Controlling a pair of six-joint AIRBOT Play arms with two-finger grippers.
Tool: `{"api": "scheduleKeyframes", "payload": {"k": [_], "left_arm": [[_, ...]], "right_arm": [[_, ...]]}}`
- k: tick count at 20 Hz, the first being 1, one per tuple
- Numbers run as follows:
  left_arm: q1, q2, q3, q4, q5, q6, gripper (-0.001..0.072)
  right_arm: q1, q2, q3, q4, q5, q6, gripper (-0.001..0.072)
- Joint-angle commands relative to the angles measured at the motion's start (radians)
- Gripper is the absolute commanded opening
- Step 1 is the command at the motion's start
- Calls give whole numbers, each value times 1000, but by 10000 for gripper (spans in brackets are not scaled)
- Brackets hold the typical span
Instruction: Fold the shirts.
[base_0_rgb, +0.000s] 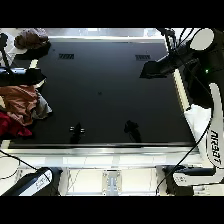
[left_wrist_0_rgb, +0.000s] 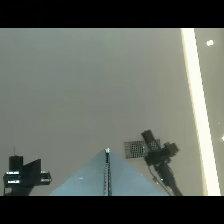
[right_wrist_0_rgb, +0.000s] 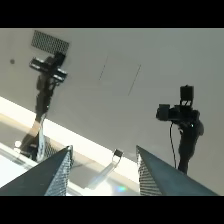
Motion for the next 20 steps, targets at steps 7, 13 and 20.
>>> {"api": "scheduleKeyframes", "payload": {"k": [7,13,20], "left_arm": [[0,0,0,0,0,0,15],[0,0,0,0,0,0,15],[30,-58,0,398,186,-21,554]], "right_arm": [[1,-1,0,12,64,0,450],[1,-1,0,12,66,0,450],[1,-1,0,11,18,0,449]]}}
